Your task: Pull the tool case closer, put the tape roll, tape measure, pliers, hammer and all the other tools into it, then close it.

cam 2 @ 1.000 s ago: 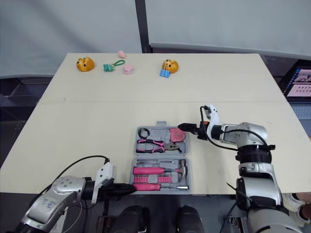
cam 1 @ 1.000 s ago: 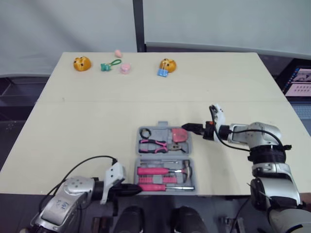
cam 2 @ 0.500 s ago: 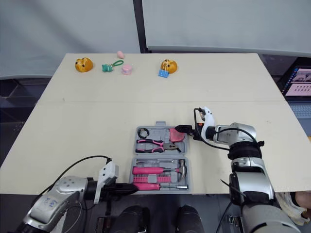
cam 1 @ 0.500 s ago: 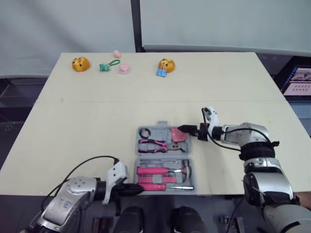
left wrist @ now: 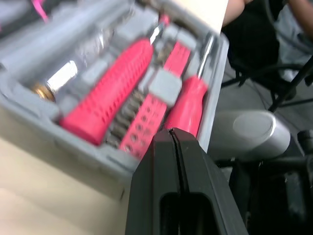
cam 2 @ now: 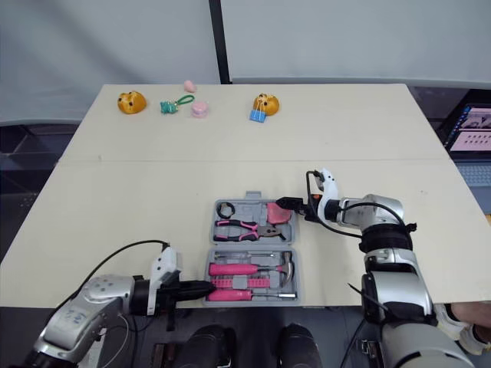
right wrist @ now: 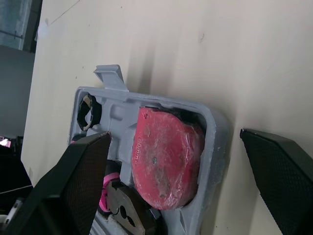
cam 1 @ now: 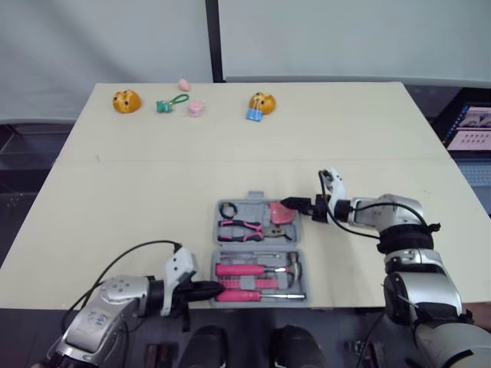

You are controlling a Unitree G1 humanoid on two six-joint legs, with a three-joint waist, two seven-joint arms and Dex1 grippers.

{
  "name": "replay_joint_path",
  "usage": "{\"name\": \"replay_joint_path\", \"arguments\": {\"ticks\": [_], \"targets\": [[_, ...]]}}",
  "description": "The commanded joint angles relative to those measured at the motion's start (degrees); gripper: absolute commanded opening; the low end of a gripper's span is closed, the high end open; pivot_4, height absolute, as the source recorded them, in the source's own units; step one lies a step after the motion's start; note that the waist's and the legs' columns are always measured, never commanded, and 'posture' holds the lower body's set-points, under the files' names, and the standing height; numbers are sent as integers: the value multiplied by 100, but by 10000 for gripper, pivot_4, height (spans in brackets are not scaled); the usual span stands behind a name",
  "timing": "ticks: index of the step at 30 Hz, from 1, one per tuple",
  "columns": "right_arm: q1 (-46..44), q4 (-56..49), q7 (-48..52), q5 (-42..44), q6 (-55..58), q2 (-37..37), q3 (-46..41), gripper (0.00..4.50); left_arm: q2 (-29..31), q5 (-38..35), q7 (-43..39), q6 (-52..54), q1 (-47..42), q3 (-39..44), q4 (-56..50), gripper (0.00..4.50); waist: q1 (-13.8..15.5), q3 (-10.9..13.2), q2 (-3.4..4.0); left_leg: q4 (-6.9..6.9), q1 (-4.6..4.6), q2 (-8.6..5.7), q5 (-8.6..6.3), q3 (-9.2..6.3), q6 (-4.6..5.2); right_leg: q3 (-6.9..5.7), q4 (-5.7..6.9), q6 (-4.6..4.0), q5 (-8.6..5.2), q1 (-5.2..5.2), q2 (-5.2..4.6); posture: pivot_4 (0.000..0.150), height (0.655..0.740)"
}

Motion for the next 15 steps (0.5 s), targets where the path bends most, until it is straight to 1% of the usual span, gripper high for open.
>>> {"name": "replay_joint_path", "arguments": {"ticks": [1,11,15], "targets": [[-88,132,110,-62,-104,21,-26,44800,-65,135,87,-72,-13,-127,106,0,-1,-1,1,0,0,0,0,0,0,0,0,0,0,0,0,1500,6677],[-136,470,357,-192,-253,147,66,44800,-58,319,247,-11,-10,-236,283,0,-8,-6,8,-1,2,0,0,0,0,0,0,0,0,1,0,1500,6677],[-177,479,662,-124,-292,249,68,44800,-19,469,316,-33,-32,-292,325,0,-24,-12,19,-2,3,2,0,0,0,0,0,0,0,1,2,1500,6677]]}}
